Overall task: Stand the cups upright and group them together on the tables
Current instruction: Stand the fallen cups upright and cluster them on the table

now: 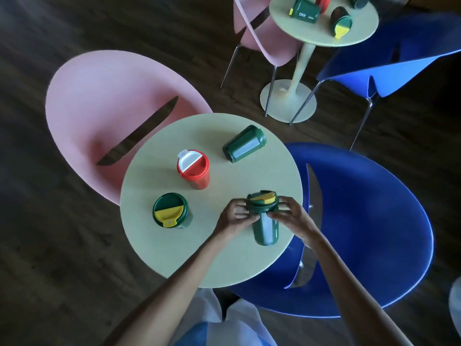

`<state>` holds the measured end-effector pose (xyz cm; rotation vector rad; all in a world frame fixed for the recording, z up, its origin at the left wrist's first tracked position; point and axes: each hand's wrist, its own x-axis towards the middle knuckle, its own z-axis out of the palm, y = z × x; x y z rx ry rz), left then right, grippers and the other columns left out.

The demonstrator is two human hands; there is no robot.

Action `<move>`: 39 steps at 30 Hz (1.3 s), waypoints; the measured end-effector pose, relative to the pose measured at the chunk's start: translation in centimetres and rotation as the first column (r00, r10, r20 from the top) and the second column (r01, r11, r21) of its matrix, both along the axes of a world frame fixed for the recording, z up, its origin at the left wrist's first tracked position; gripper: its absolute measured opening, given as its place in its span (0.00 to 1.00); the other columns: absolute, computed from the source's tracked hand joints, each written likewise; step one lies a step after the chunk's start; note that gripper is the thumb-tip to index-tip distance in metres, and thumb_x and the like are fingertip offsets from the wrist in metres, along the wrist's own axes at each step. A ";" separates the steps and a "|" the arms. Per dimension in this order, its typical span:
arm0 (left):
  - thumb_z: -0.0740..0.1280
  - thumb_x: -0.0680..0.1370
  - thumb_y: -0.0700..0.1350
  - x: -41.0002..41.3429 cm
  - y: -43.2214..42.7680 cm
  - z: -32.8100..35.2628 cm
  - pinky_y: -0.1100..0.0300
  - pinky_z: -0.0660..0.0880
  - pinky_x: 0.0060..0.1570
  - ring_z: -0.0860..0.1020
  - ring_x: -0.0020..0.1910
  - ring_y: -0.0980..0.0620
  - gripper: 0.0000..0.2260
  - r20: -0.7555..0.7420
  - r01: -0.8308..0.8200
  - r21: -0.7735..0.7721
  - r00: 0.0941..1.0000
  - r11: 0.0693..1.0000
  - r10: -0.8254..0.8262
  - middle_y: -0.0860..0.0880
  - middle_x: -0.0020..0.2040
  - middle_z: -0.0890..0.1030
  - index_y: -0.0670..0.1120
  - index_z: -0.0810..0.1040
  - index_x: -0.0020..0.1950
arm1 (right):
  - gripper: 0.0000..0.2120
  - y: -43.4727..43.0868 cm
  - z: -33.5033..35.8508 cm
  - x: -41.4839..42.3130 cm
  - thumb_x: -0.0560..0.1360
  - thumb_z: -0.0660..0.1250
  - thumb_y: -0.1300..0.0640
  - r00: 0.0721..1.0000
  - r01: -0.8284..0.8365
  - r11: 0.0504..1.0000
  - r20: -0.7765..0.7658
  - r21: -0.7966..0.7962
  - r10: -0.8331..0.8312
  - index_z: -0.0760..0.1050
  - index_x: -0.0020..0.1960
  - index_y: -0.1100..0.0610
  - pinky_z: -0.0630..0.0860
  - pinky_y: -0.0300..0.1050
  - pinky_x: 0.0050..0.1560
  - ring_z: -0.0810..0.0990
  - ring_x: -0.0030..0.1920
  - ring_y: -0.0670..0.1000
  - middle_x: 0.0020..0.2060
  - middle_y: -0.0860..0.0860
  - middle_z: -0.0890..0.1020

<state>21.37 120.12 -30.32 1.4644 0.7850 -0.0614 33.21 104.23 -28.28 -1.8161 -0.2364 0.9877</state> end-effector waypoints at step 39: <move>0.72 0.73 0.44 -2.2 5.8 3.2 0.72 0.73 0.45 0.79 0.50 0.56 0.16 0.183 0.077 0.297 0.974 0.952 -0.136 0.52 0.50 0.80 0.50 0.73 0.59 | 0.19 2.5 -0.1 -3.5 0.77 0.62 0.65 0.955 0.182 0.982 0.248 -0.046 -0.165 0.70 0.56 0.41 0.77 0.43 0.48 0.81 0.53 0.50 0.54 0.50 0.81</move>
